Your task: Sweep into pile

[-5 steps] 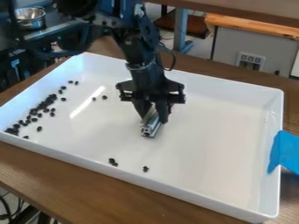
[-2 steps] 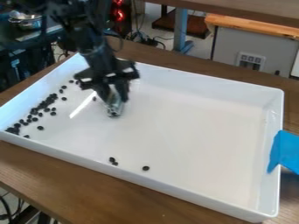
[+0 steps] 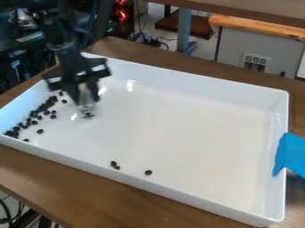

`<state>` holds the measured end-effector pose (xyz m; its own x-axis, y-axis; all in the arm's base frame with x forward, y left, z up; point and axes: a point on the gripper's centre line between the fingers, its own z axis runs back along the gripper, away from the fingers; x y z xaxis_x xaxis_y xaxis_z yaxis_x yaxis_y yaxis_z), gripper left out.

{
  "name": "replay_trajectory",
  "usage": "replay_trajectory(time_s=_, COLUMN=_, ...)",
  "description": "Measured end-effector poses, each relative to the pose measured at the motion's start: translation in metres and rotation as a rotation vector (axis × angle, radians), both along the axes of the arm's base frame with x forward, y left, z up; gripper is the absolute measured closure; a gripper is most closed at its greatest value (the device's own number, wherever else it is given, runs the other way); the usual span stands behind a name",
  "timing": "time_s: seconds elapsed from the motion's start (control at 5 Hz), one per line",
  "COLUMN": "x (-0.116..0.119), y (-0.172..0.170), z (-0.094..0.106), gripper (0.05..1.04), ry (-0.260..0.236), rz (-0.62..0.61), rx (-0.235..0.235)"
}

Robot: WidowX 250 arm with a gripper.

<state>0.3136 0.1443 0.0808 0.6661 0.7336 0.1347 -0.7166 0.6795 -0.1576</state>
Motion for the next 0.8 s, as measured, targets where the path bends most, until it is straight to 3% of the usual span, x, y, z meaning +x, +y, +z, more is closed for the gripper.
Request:
replay_trajectory(time_s=0.2, x=-0.028, y=0.005, z=-0.001, gripper=0.708, ry=0.040, rz=0.035, rx=0.019)
replay_trajectory(time_s=0.4, x=-0.056, y=0.002, z=0.001, gripper=0.708, ry=0.029, rz=0.012, rx=0.056)
replay_trajectory(time_s=0.6, x=-0.065, y=-0.009, z=0.004, gripper=0.708, ry=-0.001, rz=-0.005, rx=0.062)
replay_trajectory(time_s=0.8, x=-0.046, y=-0.054, z=0.032, gripper=0.708, ry=-0.095, rz=-0.144, rx=0.000)
